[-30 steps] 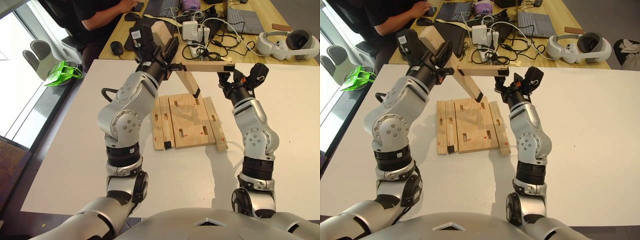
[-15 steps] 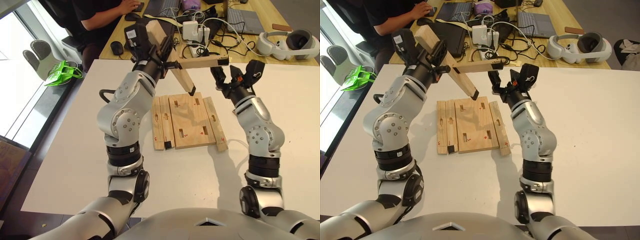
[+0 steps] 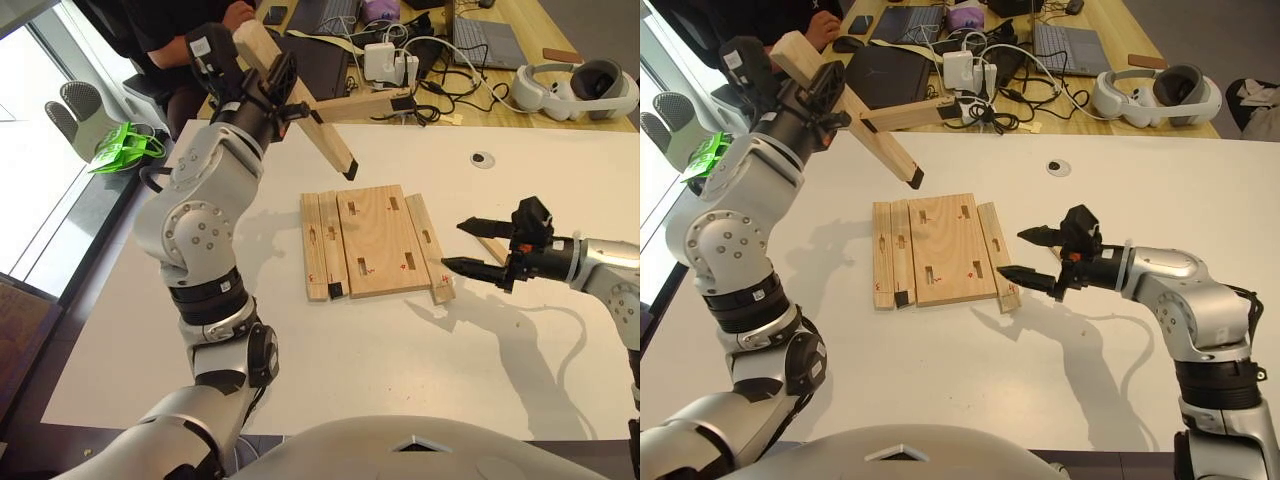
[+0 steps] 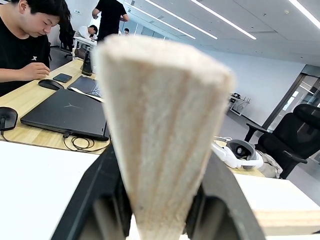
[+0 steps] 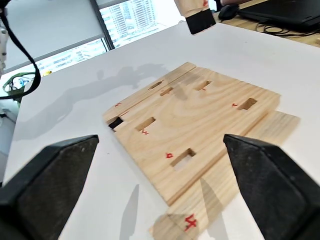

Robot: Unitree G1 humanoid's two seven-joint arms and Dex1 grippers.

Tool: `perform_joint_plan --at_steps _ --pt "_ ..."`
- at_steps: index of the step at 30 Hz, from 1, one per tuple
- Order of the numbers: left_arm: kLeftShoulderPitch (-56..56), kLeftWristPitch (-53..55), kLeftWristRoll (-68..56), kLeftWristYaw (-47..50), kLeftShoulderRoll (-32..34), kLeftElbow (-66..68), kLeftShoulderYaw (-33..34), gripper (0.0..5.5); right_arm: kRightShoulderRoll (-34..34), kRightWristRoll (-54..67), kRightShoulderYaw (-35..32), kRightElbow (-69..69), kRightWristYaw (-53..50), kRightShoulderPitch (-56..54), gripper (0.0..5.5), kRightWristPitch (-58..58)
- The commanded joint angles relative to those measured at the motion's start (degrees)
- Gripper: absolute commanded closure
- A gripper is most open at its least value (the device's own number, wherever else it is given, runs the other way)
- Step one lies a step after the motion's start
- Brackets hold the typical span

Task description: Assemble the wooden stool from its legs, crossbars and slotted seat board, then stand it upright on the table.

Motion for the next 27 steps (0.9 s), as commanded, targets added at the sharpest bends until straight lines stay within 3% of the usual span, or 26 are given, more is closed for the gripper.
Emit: perform_joint_plan --at_steps 1,5,15,21,27 --pt "0.88 9.27 -4.31 2.65 0.42 -6.26 1.42 4.49 -0.44 -2.03 4.14 -2.33 2.19 -1.16 0.85 -2.01" --pt "4.27 19.94 -8.80 8.45 -3.59 -15.00 5.22 4.49 0.87 -11.12 11.69 -2.50 0.93 -1.73 0.85 -9.29" --pt "2.59 34.66 -8.06 11.67 -11.22 -20.04 9.63 4.49 3.29 -36.22 29.62 9.79 3.10 -11.39 0.85 -28.43" --pt "1.24 36.83 -4.37 10.01 -12.45 -20.47 9.80 4.49 10.55 -42.88 31.58 20.05 -2.23 -16.54 0.85 -30.06" --pt "1.41 36.79 -0.56 8.12 -12.68 -20.69 9.21 4.49 17.35 -44.39 30.70 24.47 -7.25 -17.26 0.85 -21.60"
